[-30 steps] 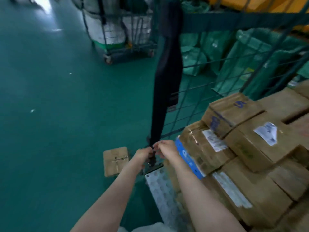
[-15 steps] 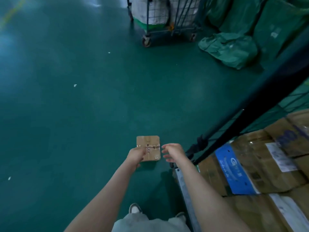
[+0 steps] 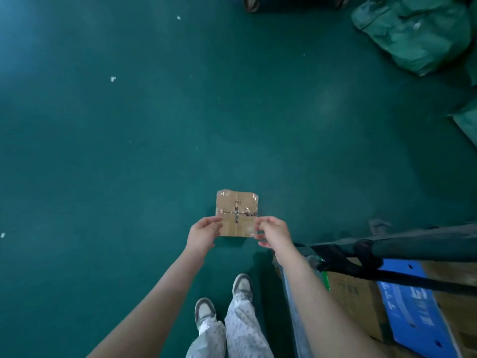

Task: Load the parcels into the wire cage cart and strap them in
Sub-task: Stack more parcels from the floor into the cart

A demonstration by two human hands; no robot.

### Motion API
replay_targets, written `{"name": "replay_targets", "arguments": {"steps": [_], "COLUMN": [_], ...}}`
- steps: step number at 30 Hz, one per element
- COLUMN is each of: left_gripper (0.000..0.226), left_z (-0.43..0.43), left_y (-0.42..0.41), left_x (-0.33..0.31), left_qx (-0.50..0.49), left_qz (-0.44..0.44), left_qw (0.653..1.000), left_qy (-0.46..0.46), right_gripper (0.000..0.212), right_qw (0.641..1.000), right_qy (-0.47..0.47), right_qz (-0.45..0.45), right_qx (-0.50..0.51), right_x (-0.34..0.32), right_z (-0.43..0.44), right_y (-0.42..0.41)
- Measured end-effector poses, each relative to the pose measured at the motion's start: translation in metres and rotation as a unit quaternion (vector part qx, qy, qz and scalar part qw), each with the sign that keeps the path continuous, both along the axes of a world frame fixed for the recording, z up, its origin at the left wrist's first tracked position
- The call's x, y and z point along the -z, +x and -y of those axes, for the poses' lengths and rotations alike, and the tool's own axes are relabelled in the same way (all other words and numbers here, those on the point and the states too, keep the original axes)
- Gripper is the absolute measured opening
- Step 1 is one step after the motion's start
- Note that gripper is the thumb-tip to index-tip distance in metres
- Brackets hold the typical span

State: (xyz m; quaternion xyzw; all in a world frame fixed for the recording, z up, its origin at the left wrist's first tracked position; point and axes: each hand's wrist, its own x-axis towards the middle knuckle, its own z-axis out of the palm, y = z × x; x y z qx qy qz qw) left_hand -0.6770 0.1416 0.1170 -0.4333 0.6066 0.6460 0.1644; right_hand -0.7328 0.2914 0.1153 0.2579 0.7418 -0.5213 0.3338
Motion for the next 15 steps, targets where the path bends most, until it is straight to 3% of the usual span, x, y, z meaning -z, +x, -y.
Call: {"name": "replay_targets", "arguments": {"steps": [15], "left_gripper": [0.031], "left_z": [0.007], "left_y": [-0.024], "left_x": [0.255], "left_qx": [0.058], "left_qz": [0.107], "left_qw": [0.989], "left_qy": [-0.089], "right_gripper": [0.019], "right_qw": [0.995], "right_qy": [0.074], "right_qz": [0.057], "right_qx": [0.018], "right_x": [0.261], "right_z": [-0.023], "right_y": [-0.038]}}
